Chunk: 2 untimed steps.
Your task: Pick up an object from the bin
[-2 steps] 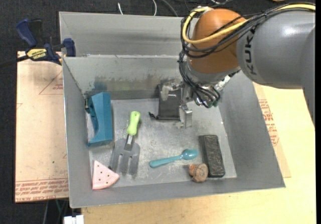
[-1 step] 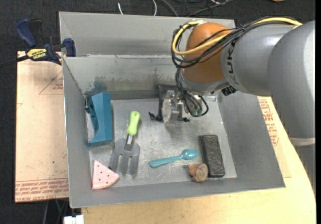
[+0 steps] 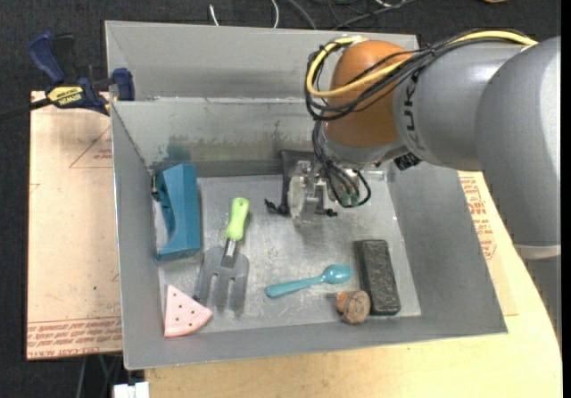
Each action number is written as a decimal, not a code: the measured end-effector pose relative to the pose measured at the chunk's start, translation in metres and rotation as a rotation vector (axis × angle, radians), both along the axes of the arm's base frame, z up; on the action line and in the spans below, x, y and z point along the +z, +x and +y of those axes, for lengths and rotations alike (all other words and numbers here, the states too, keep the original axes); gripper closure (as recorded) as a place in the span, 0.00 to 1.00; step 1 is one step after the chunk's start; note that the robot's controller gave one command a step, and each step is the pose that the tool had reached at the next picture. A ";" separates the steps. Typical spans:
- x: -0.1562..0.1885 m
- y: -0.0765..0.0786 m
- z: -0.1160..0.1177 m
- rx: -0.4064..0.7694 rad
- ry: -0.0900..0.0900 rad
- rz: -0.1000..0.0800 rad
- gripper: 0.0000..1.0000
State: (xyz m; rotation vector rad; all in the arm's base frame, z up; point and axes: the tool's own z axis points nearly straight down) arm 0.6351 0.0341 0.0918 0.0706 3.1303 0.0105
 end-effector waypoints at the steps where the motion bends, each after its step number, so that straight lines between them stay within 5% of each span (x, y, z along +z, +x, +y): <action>1: 0.049 0.001 0.002 -0.027 0.001 0.001 1.00; 2: 0.080 0.001 0.001 0.012 0.001 0.004 0.00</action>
Offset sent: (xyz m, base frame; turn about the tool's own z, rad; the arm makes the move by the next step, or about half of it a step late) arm -0.0004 0.0006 0.0795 -0.0133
